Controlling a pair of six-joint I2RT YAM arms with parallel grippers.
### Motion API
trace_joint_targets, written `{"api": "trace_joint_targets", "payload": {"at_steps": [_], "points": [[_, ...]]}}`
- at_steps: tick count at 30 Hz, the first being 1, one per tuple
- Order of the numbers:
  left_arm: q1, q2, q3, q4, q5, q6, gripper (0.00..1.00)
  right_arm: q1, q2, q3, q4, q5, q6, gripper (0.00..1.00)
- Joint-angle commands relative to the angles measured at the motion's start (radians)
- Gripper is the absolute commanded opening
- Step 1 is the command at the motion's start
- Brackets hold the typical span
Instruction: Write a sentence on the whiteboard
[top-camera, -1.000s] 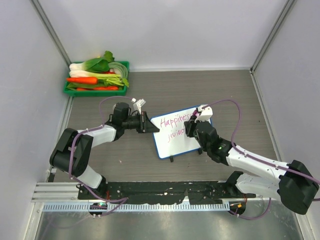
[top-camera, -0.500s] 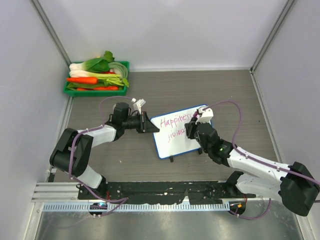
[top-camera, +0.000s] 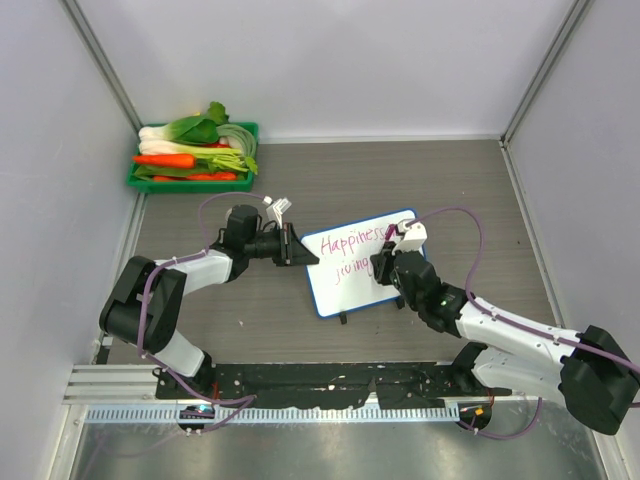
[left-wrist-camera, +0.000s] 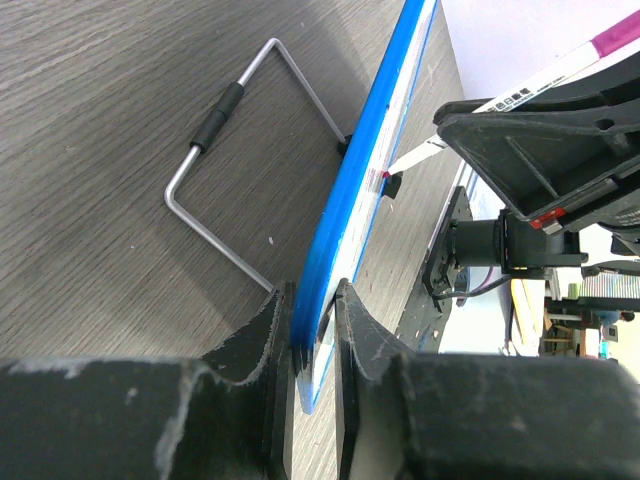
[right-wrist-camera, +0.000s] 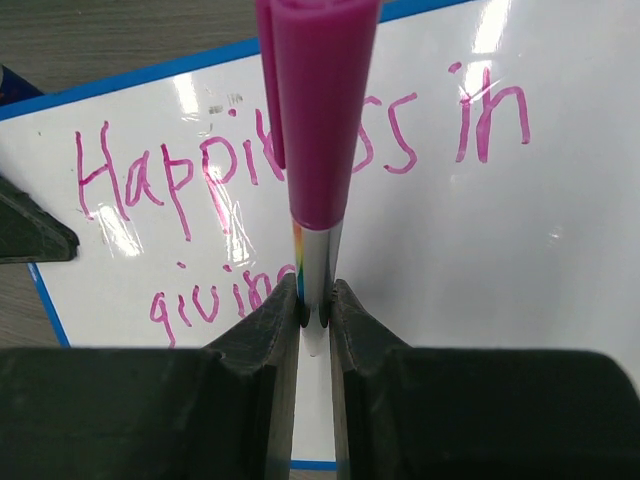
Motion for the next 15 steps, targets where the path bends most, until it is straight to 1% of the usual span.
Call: {"api": "trace_joint_targets", "payload": {"at_steps": [1, 8, 15], "points": [[-0.009, 0.047, -0.008, -0.091, -0.146, 0.084, 0.0, -0.005, -0.011, -0.024, -0.064, 0.013, 0.006, 0.01], [-0.009, 0.045, -0.009, -0.091, -0.147, 0.084, 0.0, -0.006, -0.025, -0.029, -0.068, -0.016, 0.009, 0.02], [-0.009, 0.045, -0.009, -0.093, -0.146, 0.086, 0.0, -0.006, -0.016, -0.021, -0.006, -0.053, 0.035, 0.01]]}}
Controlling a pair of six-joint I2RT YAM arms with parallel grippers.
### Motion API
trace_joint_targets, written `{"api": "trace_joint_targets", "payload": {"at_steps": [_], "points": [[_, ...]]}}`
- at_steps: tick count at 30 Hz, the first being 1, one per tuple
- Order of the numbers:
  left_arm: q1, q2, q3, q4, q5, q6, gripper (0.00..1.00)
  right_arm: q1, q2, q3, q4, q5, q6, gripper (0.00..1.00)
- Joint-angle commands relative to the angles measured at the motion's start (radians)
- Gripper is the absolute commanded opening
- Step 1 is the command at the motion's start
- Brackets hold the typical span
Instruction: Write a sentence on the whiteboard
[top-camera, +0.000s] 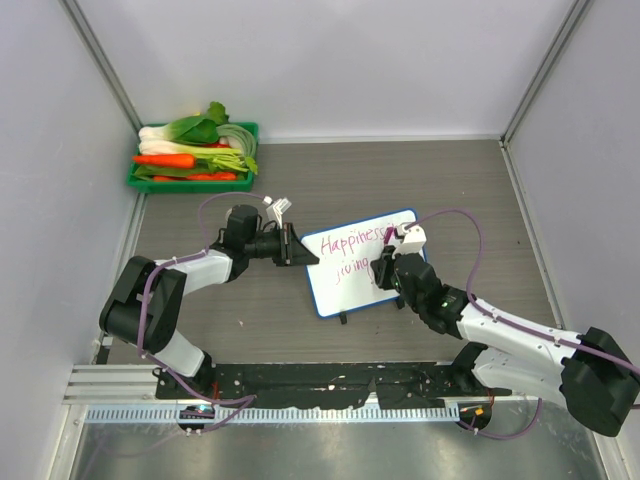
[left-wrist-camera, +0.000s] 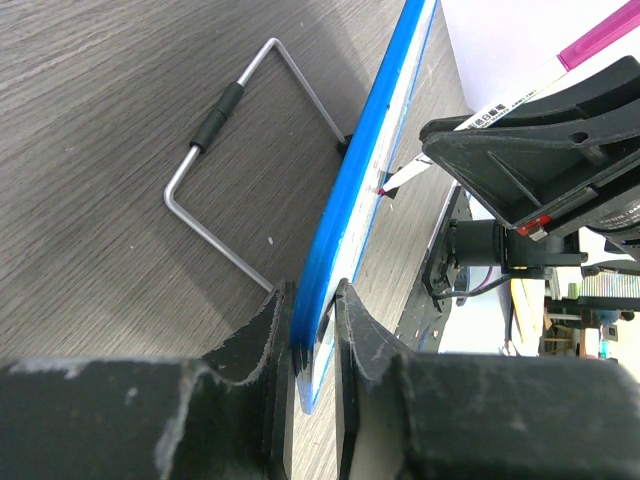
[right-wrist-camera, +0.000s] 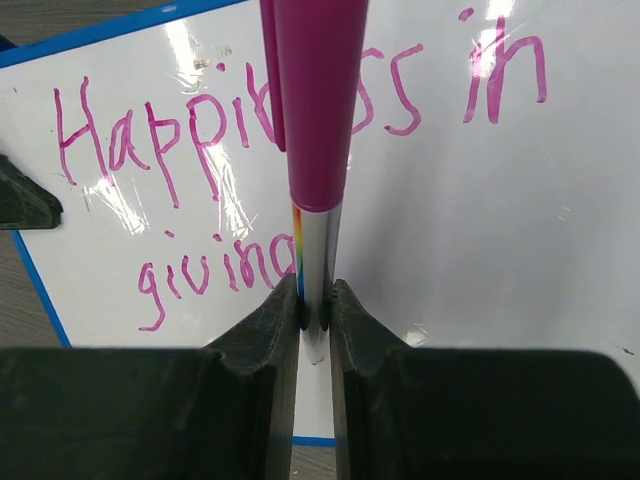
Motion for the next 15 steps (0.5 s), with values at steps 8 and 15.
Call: {"api": "trace_joint_targets", "payload": {"at_steps": [8, 15], "points": [[-0.011, 0.042, -0.01, -0.095, -0.147, 0.086, 0.0, -0.004, 0.067, 0.032, 0.11, -0.038, 0.048, 0.01], [-0.011, 0.045, -0.01, -0.095, -0.147, 0.084, 0.0, -0.014, -0.007, 0.058, 0.121, -0.038, 0.057, 0.02]]}}
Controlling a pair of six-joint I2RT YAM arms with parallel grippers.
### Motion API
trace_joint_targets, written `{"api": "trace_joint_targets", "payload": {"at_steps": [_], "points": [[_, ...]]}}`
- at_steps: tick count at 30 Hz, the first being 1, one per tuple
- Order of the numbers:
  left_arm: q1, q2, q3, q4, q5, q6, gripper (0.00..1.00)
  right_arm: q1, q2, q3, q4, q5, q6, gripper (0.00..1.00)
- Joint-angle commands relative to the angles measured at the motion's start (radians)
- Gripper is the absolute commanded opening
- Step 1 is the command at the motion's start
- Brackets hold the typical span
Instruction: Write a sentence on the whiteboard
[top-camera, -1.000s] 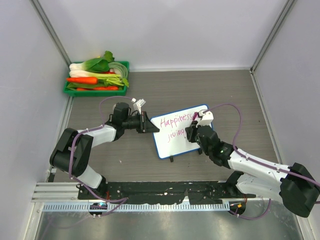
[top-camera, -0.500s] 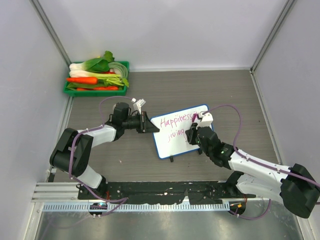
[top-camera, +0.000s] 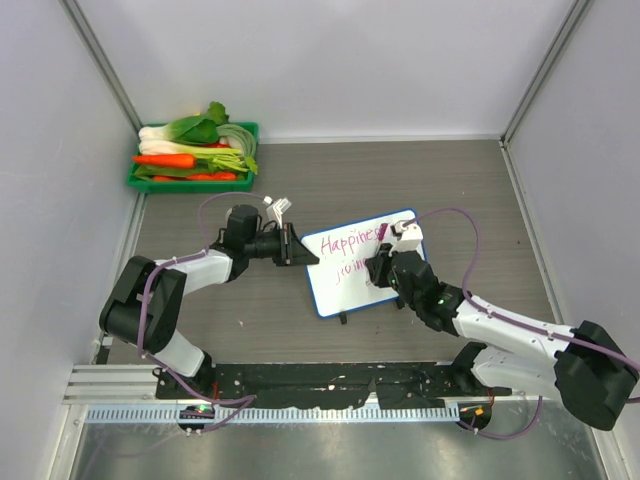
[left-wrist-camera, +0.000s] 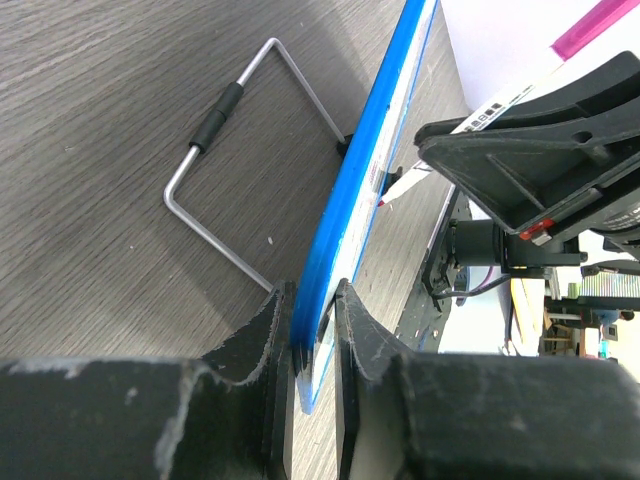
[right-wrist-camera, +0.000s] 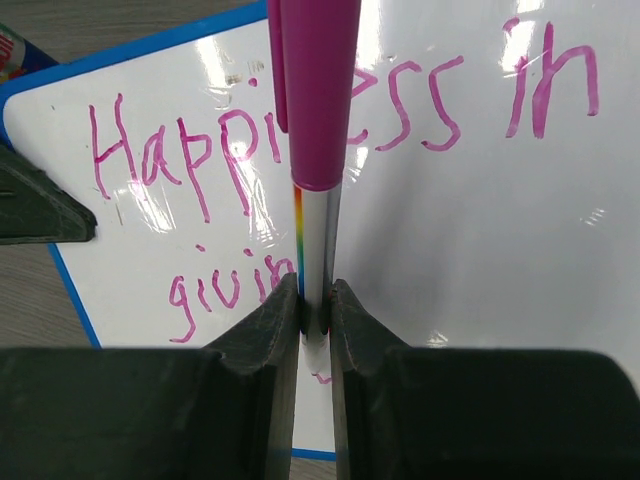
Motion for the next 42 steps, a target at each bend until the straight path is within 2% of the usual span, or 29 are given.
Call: {"api": "trace_joint_targets", "payload": {"at_steps": [1, 20, 42], "points": [[-0.011, 0.045, -0.009, -0.094, -0.147, 0.084, 0.0, -0.021, -0.072, 0.046, 0.069, -0.009, 0.021, 0.01], [-0.011, 0.038, -0.01, -0.102, -0.157, 0.092, 0.0, -0.102, -0.18, 0.04, 0.01, -0.049, -0.002, 0.01], [-0.011, 0.051, -0.007, -0.092, -0.147, 0.086, 0.0, -0.108, -0.212, -0.043, 0.026, -0.008, -0.027, 0.01]]}}
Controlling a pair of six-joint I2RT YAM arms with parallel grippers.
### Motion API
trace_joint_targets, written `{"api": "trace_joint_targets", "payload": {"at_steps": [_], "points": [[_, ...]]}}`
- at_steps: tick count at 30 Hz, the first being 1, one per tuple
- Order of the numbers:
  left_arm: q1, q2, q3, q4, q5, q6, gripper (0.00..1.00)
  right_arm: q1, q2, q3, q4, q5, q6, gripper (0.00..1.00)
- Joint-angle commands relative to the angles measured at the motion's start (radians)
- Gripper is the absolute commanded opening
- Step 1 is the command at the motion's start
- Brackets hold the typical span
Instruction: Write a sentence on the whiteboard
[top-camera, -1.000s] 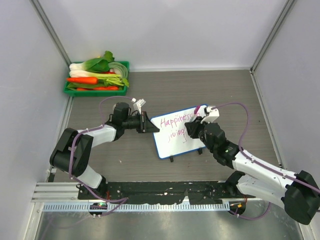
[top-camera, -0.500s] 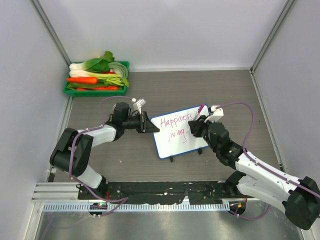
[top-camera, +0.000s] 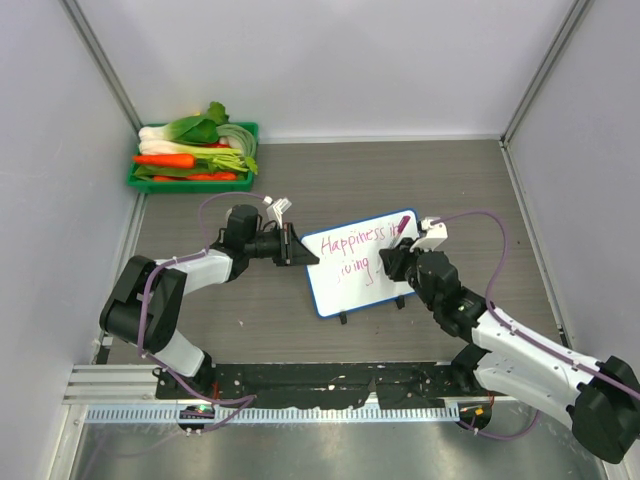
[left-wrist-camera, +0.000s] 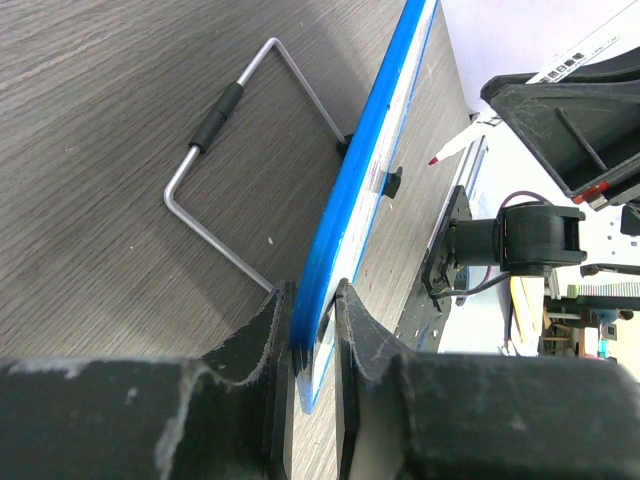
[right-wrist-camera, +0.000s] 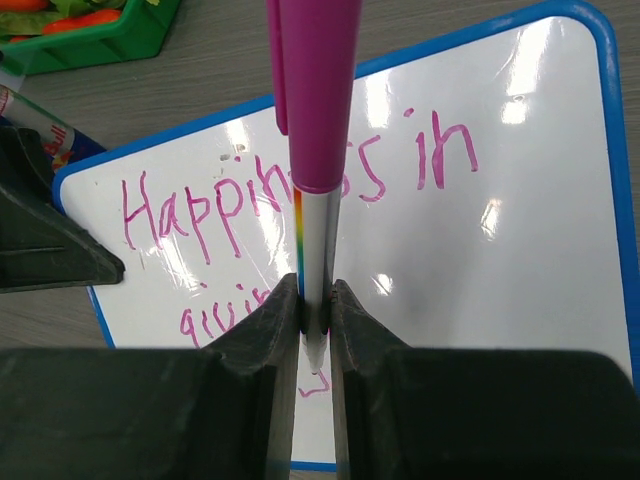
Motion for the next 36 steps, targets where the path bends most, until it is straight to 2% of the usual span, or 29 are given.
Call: {"api": "trace_joint_targets", "payload": {"at_steps": [1, 14, 23, 36], "points": [[-0.011, 0.049, -0.009, -0.092, -0.147, 0.084, 0.0, -0.004, -0.001, -0.009, 0.049, 0.045, -0.015, 0.01], [-0.009, 0.049, -0.009, -0.091, -0.147, 0.086, 0.0, -0.002, 0.093, -0.041, 0.161, 0.074, 0.001, 0.01], [-0.009, 0.05, -0.009, -0.089, -0.146, 0.084, 0.0, -0.004, 0.145, -0.032, 0.141, 0.12, 0.004, 0.01], [-0.009, 0.046, -0.01, -0.091, -0.149, 0.084, 0.0, -0.004, 0.137, -0.037, 0.118, 0.13, 0.005, 0.01]]}}
